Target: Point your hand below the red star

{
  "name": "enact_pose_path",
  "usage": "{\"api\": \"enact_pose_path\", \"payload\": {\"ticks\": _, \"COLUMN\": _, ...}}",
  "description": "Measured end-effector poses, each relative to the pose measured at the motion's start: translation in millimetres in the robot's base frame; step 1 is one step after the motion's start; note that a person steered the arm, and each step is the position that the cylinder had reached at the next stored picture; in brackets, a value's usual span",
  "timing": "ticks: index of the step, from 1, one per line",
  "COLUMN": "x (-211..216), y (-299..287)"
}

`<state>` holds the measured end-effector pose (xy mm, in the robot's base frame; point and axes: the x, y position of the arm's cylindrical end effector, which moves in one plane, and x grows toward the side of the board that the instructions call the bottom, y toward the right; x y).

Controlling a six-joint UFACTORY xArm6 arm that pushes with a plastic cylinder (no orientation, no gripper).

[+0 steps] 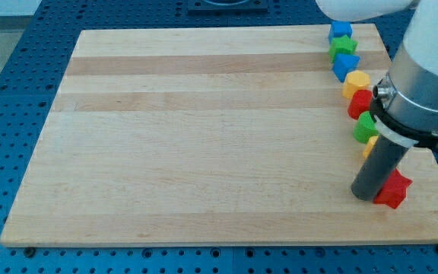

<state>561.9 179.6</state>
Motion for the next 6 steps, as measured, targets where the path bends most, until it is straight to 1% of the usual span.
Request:
{"api": "enact_pose_path", "payload": {"ticks": 1, "x": 0.0, "y": -0.1}}
{"api": "enact_pose_path", "payload": {"ticks": 2, "x": 1.4, "y": -13.4}}
{"api": "enact_pose_path", "payload": {"ticks": 3, "x": 24.1, "y": -26.4}}
{"api": "enact_pose_path", "payload": {"ticks": 4, "x": 48.5, "y": -14.7}}
{"api": "enact_pose_path", "payload": {"ticks": 6, "x": 48.3, "y": 86.4}}
